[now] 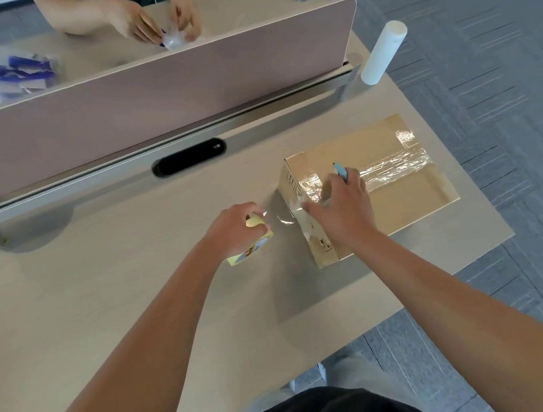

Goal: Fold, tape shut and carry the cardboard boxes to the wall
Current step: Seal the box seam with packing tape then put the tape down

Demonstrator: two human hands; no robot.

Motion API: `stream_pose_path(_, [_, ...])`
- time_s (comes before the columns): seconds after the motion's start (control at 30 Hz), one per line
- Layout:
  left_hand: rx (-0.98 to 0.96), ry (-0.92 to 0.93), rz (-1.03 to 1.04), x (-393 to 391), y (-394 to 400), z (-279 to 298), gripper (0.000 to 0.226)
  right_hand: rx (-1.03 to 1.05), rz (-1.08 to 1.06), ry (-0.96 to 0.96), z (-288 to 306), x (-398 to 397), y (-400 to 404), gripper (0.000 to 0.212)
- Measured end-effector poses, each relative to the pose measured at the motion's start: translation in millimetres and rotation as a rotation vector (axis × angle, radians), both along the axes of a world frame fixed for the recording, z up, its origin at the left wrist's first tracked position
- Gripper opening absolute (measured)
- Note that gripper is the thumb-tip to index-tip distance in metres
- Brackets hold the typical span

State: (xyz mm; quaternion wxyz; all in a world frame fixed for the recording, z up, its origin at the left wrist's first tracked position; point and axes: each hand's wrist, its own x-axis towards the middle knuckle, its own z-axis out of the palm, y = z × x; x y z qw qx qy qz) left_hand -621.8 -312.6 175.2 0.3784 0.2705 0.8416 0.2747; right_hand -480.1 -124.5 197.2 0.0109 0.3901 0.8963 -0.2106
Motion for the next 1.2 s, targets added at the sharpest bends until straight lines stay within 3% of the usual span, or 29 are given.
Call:
stream_pose_path(0.33, [-0.021,-0.035,0.012,4,7,-2,0.023,0.205,0.003,-0.048,-26,-14,1,0.087])
stream_pose_path(0.7, [-0.166,0.019,-0.013,8,20,17,0.021,0.354,-0.005,-0.145,-39,-23,-7,0.097])
stream_pose_path(0.9, [-0.193,0.036,0.096,9,-4,21,0.023,0.405,-0.054,-0.242,-43,-33,-17,0.087])
stream_pose_path(1.0, [-0.178,0.000,0.127,17,-10,21,0.024,0.387,-0.088,-0.242,-44,-38,-20,0.080])
stream_pose_path(1.13, [-0.152,-0.033,0.176,24,-14,27,0.024,0.303,-0.063,-0.236,-44,-33,-20,0.098])
stream_pose_path(1.2, [-0.145,-0.031,0.191,27,-17,28,0.023,0.254,-0.025,-0.174,-42,-27,-14,0.097])
